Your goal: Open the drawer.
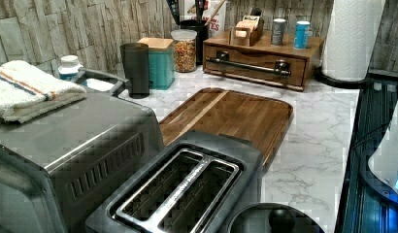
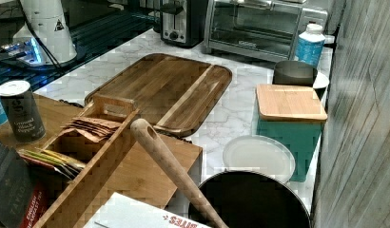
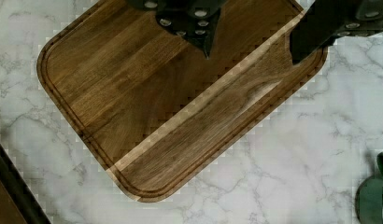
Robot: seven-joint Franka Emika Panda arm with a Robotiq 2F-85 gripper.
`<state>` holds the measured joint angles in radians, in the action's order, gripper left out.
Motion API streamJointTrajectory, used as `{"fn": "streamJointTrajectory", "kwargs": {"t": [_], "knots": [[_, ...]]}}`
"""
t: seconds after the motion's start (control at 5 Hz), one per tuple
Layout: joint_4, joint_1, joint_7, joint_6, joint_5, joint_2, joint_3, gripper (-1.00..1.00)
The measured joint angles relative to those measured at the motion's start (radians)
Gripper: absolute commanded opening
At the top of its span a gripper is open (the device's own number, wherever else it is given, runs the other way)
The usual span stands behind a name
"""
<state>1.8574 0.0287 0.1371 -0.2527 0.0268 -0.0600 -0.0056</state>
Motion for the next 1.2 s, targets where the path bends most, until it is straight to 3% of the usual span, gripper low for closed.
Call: {"fn": "streamJointTrajectory", "kwargs": {"t": [0.4,0.8,1.2], "knots": [[0.016,0.003,0.0,-0.013,0.0,-0.008,0.002,1.0],[0.038,0.004,0.276,-0.072,-0.009,-0.024,-0.007,1.0],[0.106,0.036,0.499,-0.148,-0.089,-0.035,-0.024,1.0]]}}
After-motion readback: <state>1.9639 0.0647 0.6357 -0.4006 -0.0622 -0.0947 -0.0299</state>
